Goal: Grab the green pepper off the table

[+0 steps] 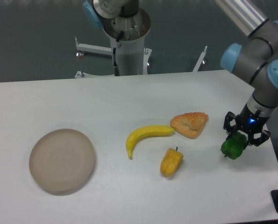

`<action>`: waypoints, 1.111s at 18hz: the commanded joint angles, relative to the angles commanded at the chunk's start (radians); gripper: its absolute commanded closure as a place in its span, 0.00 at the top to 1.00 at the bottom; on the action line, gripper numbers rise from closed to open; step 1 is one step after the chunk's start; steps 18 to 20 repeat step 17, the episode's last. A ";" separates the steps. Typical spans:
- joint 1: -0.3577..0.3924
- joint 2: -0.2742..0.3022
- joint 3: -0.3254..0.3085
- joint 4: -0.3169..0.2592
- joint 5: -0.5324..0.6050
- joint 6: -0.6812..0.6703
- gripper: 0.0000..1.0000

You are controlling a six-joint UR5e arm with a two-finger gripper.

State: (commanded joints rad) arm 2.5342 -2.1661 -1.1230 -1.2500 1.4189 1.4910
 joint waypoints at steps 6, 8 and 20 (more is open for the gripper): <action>-0.081 0.051 0.025 -0.003 0.038 0.009 0.33; -0.113 0.051 0.037 -0.002 0.073 0.009 0.33; -0.155 0.026 0.043 0.021 0.080 0.005 0.33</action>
